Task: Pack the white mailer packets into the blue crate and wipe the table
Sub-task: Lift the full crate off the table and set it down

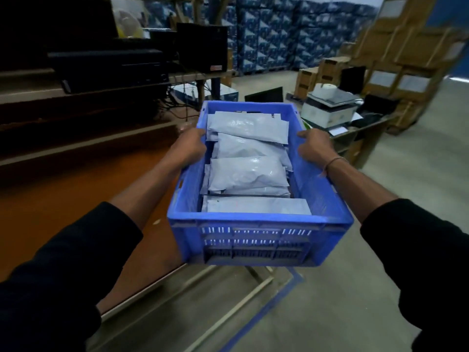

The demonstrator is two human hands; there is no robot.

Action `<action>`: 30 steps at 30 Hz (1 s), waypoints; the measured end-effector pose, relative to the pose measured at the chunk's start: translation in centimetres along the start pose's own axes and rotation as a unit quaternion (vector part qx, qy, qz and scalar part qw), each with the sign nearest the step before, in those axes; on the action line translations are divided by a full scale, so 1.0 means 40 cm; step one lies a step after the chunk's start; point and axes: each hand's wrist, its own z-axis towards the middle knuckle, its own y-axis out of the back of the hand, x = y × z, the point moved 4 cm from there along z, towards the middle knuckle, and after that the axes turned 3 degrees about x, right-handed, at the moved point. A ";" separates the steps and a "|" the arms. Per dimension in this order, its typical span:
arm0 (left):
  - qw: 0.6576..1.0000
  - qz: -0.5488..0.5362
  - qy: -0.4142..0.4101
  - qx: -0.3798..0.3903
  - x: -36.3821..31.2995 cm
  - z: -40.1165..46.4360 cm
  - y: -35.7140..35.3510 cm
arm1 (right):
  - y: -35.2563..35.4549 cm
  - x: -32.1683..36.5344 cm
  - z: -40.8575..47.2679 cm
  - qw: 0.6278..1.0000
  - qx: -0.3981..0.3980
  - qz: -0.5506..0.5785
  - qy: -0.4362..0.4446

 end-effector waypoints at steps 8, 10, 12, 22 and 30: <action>0.996 -0.010 -0.073 0.052 -0.247 0.107 -0.222 | 0.140 -0.305 0.003 0.996 -0.033 -0.004 -0.082; 0.994 -0.010 -0.086 0.065 -0.314 0.131 -0.288 | 0.168 -0.389 0.011 0.994 -0.044 -0.008 -0.100; 0.993 -0.010 -0.094 0.076 -0.377 0.154 -0.352 | 0.191 -0.471 0.019 0.992 -0.056 -0.002 -0.113; 0.987 -0.048 -0.113 0.101 -0.626 0.248 -0.680 | 0.247 -0.841 0.060 0.980 -0.077 0.019 -0.182; 0.976 -0.073 -0.135 0.152 -0.696 0.360 -0.947 | 0.181 -1.065 0.094 0.965 -0.105 0.012 -0.240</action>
